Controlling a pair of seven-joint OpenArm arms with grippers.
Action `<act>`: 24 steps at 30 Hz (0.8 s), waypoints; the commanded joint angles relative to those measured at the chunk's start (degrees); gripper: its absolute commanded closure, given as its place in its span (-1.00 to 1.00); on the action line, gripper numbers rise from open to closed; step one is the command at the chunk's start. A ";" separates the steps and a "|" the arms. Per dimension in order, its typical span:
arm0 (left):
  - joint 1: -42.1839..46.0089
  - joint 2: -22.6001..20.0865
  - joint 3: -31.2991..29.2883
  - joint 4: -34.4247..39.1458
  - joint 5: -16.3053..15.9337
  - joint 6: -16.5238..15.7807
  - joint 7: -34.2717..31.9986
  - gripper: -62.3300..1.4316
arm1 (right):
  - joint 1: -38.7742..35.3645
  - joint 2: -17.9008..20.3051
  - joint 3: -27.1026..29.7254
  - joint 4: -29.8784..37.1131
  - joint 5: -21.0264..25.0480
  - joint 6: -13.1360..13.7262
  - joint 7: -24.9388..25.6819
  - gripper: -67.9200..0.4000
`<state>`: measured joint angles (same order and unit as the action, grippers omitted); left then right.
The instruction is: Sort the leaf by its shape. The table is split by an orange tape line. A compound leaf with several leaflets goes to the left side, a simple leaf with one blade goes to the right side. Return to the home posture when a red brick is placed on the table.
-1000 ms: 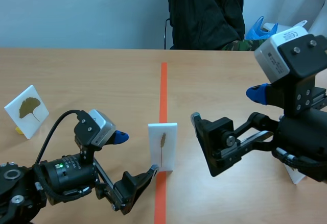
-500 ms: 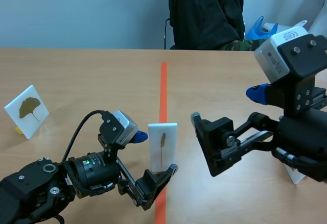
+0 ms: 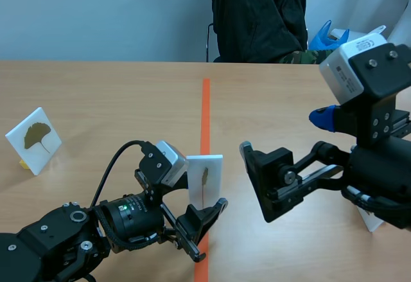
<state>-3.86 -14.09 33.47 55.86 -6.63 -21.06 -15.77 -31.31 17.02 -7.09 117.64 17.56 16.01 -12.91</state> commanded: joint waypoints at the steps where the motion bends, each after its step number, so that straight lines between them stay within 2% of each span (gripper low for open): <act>1: -0.92 0.42 -0.04 1.46 -0.31 0.59 -1.20 -0.06 | 0.70 0.74 0.70 0.31 0.59 -0.17 0.81 -1.00; 6: -0.92 0.42 -0.04 1.46 -0.33 2.10 -1.16 0.45 | 0.70 0.74 0.70 0.31 0.59 -0.17 0.81 -1.00; 10: -0.92 0.42 -0.04 1.46 -0.33 2.10 -1.16 0.73 | 0.68 0.74 0.70 0.31 0.59 -0.17 0.81 -1.00; 17: -0.87 -0.15 -0.07 2.82 -0.50 1.86 -0.35 0.78 | 0.68 0.74 0.70 0.31 0.59 -0.17 0.81 -1.00; 21: -0.07 -2.38 -0.44 8.76 -3.08 1.86 3.26 0.78 | 0.68 0.74 0.70 0.31 0.61 -0.17 0.83 -1.00; 24: 1.81 -4.37 -2.89 14.53 -3.91 1.90 5.68 0.78 | 0.70 0.74 0.70 0.31 0.61 -0.17 0.85 -1.00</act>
<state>-2.70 -18.02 32.05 68.36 -9.63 -19.16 -9.82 -31.31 17.02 -7.09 117.64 17.56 16.03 -12.91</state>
